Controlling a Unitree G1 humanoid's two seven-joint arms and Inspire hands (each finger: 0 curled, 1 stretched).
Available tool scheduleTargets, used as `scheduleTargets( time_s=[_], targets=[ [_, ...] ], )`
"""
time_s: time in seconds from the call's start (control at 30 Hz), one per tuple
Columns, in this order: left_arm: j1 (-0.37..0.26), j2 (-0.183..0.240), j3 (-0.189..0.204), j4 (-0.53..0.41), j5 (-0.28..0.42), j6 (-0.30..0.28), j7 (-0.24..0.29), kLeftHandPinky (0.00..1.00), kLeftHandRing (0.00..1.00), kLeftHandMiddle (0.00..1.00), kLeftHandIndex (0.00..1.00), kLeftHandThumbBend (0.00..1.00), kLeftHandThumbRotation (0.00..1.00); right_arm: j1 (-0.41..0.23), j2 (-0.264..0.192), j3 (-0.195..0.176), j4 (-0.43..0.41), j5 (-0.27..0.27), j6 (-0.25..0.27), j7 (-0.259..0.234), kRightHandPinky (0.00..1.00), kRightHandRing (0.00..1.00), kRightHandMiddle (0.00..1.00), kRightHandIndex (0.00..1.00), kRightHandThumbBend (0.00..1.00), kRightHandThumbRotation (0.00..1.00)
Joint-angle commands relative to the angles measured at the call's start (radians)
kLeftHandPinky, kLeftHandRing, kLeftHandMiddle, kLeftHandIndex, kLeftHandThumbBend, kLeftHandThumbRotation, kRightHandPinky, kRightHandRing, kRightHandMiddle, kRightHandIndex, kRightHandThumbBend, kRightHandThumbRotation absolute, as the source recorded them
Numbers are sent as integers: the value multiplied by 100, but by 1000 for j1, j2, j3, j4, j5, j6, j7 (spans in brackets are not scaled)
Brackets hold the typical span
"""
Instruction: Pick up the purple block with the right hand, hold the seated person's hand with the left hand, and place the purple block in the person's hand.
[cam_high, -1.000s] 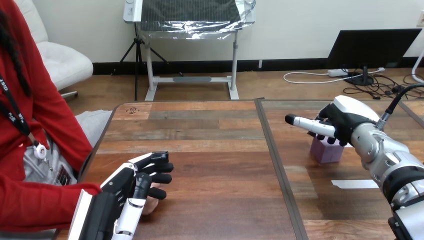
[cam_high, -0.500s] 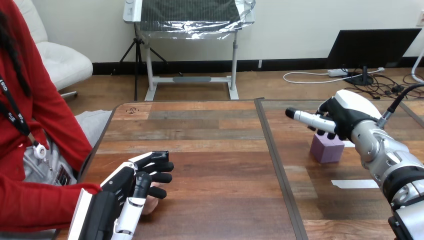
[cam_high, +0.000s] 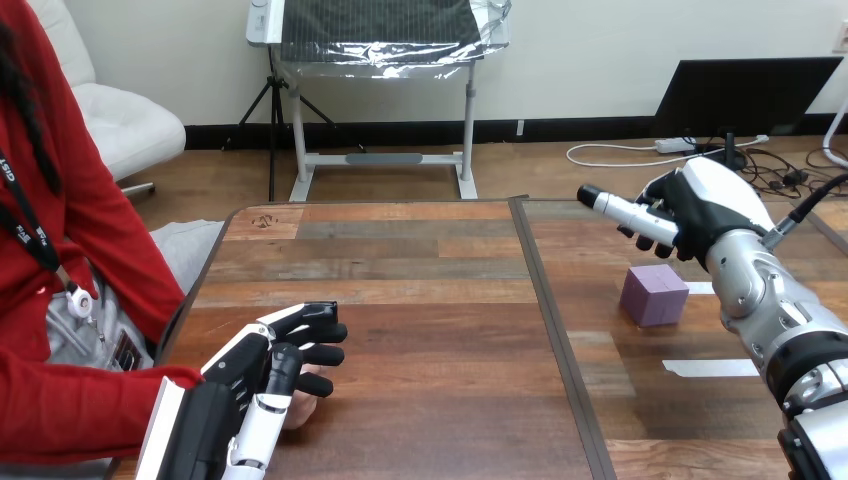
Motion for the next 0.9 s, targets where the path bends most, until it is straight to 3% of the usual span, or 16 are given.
scheduleTargets(
  time_s=[0.0, 0.13, 0.43, 0.77, 0.87],
  targets=[
    [-51, -9, 3, -12, 6, -10, -1, 58, 68, 71, 72, 35, 92, -50, 17, -24, -28, 21, -11, -33, 22, 25, 32, 35, 83, 99],
    [-50, -11, 2, -15, 5, -4, 0, 58, 68, 71, 72, 36, 92, -52, 17, -23, -29, 16, -13, -42, 21, 26, 33, 37, 82, 100],
    [-54, -10, 1, -8, -3, -16, -5, 58, 68, 71, 72, 36, 91, -64, 14, 4, -24, -14, 21, -10, 39, 48, 52, 55, 80, 100],
    [-54, -12, 4, -11, 5, -14, -1, 58, 67, 70, 72, 36, 91, -77, 8, 45, -17, -49, 76, 102, 31, 42, 48, 62, 83, 100],
    [-52, -14, 3, -14, 7, -14, 1, 57, 67, 70, 71, 36, 91, -80, 4, 55, -15, -57, 91, 156, 34, 47, 52, 66, 83, 100]
  ],
)
